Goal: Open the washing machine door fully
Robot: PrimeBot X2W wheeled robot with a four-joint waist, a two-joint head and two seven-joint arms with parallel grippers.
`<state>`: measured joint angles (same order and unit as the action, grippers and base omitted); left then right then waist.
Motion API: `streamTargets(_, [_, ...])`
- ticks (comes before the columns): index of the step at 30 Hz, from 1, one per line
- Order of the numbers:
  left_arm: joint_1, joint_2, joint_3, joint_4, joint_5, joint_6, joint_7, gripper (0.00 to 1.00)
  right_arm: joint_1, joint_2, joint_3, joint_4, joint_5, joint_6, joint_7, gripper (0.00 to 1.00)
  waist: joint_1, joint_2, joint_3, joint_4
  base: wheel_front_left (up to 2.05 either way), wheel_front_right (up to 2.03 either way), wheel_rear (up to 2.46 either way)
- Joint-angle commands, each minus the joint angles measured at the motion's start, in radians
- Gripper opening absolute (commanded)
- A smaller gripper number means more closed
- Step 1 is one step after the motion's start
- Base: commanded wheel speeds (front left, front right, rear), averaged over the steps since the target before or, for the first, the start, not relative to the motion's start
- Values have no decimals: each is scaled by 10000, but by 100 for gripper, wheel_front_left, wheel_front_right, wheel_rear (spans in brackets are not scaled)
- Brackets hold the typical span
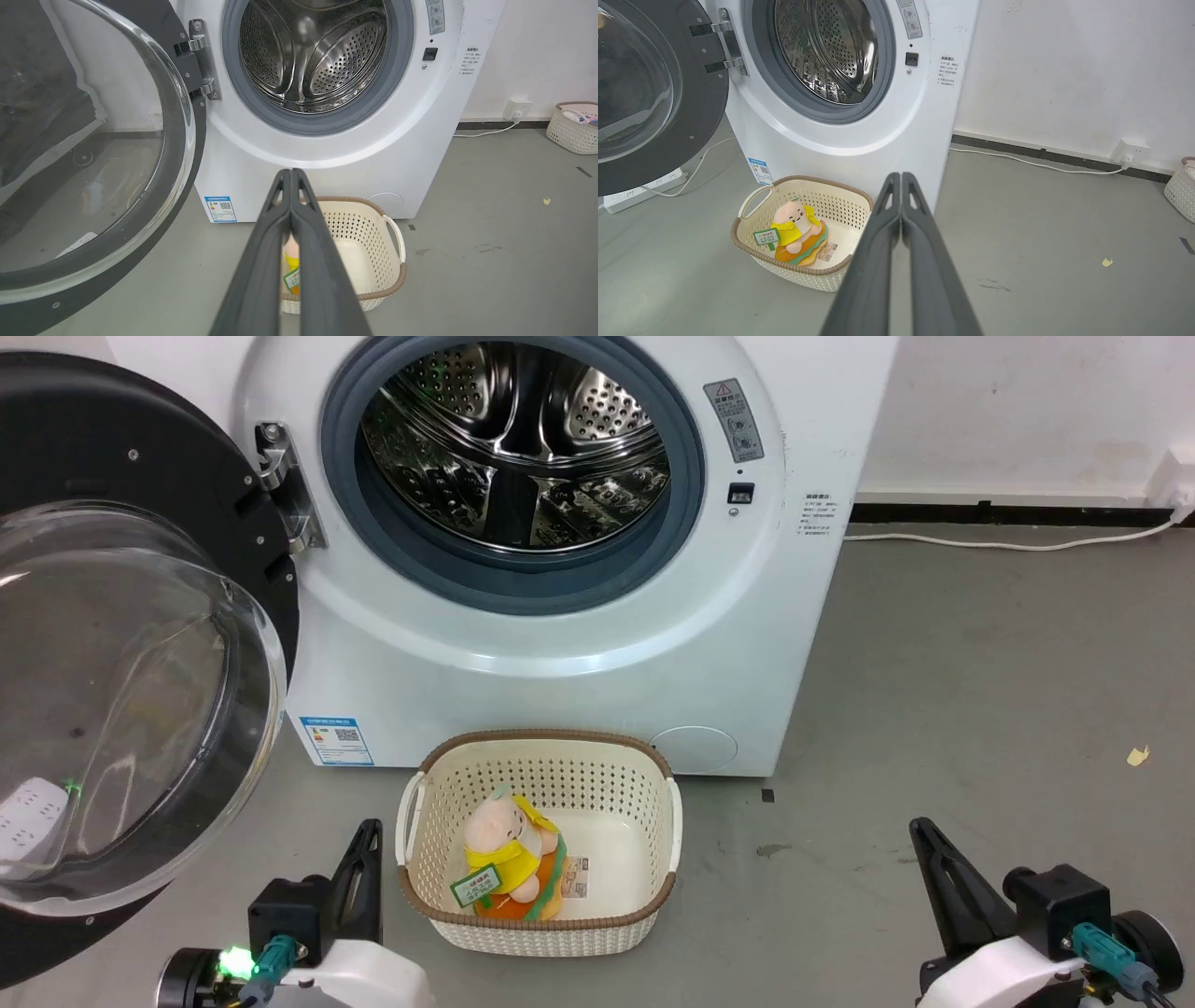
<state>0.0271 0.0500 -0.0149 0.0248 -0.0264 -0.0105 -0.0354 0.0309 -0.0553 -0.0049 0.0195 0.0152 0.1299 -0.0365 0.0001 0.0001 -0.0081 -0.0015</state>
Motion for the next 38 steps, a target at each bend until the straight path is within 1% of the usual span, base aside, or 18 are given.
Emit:
streamTargets(1, [-146,6,53,-71,101,57,39,0,-168,44,16,-89,-73,7,49,0,-1,-1,5,1,0,0,0])
streamTargets(16, [-268,3,146,-244,259,103,345,0,-305,51,48,-192,-150,8,357,0,-1,-1,79,15,0,0,0])
streamTargets(38, [-271,3,149,-248,264,105,354,0,-309,51,49,-195,-152,8,365,0,-1,-1,81,15,0,0,0])
